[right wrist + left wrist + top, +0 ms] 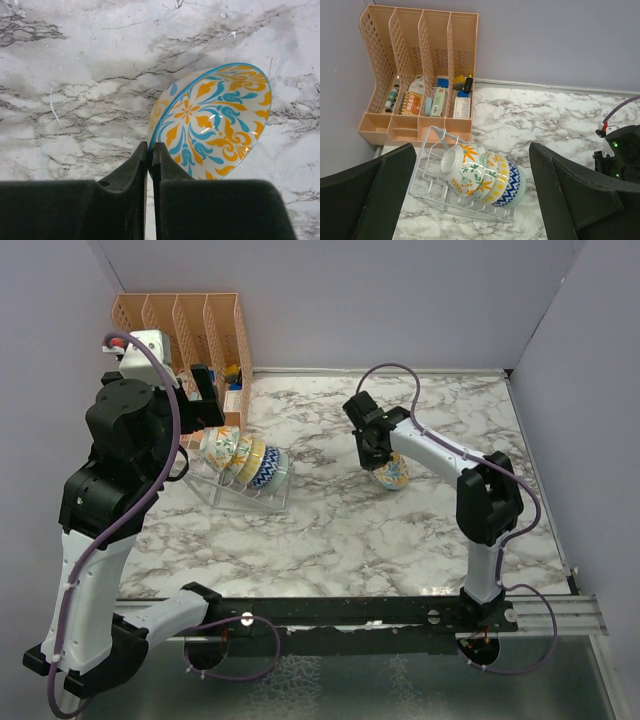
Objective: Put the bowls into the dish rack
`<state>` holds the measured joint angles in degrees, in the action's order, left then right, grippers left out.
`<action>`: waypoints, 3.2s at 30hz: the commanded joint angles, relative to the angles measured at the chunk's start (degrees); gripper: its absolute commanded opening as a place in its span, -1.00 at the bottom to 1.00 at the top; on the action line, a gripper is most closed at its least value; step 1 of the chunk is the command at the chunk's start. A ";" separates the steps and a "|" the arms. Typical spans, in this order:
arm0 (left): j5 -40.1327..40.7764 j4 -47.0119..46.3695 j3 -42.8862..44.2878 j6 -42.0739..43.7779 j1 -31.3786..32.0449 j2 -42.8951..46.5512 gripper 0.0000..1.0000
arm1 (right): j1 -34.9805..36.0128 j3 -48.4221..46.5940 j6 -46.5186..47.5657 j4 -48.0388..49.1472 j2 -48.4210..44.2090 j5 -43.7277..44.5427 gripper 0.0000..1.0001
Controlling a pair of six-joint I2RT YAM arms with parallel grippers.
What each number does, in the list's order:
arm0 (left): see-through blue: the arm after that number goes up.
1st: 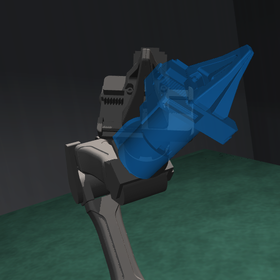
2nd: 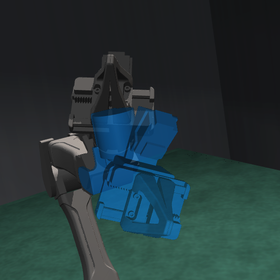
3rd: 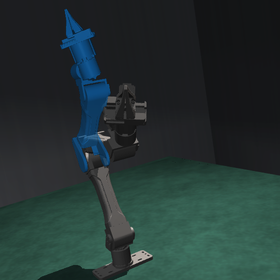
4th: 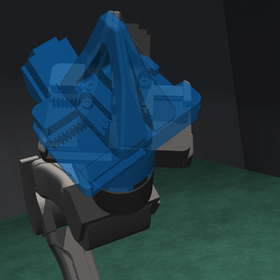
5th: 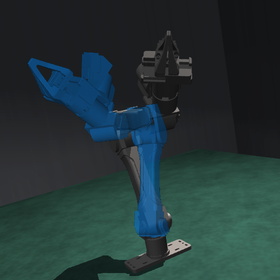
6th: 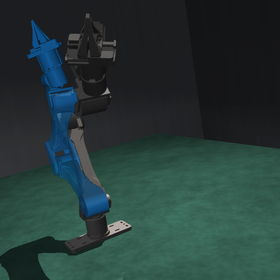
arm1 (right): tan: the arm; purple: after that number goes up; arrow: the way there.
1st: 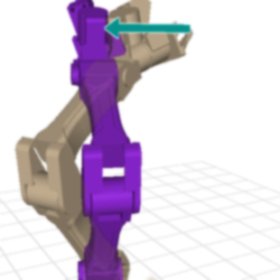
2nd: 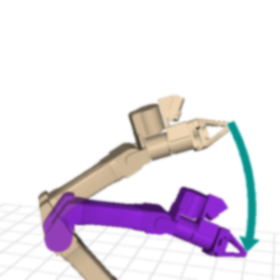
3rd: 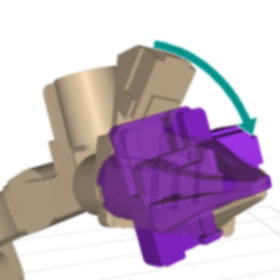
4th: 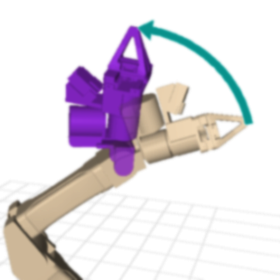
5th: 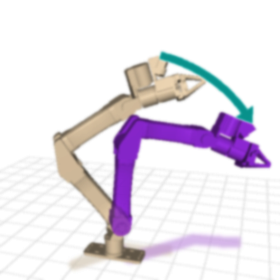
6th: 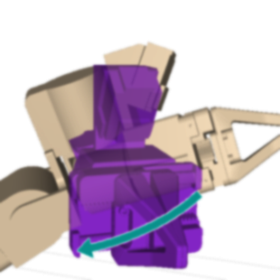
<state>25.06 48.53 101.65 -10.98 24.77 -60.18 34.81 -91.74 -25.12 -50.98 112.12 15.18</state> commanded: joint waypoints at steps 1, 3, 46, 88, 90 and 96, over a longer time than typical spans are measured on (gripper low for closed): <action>1.41 -0.89 -0.13 0.46 0.14 1.20 0.98 | 0.35 -2.13 -0.32 2.95 -4.80 -4.88 -0.98; 1.49 -0.92 -0.02 0.59 0.19 1.33 0.98 | 0.35 -3.26 -1.29 4.11 -6.32 -8.40 -0.98; 0.72 -0.76 6.98 0.99 0.23 1.30 0.98 | 14.79 -14.27 -65.57 87.25 9.41 -29.91 -0.98; 0.85 -0.82 3.57 1.00 0.22 1.29 0.98 | 17.87 -2.42 -75.30 96.77 17.06 -29.80 -0.97; 0.94 -0.94 3.48 1.07 0.19 1.19 0.98 | 17.84 -3.02 -73.93 95.78 17.45 -30.40 -0.95; 0.75 -1.25 3.22 1.07 0.21 1.06 0.98 | 17.76 -4.87 -71.90 95.44 19.60 -32.23 -0.93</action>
<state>25.96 48.49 105.16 -10.50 24.77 -59.42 52.05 -94.76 -98.67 43.83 128.49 -15.66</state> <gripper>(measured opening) 0.991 0.035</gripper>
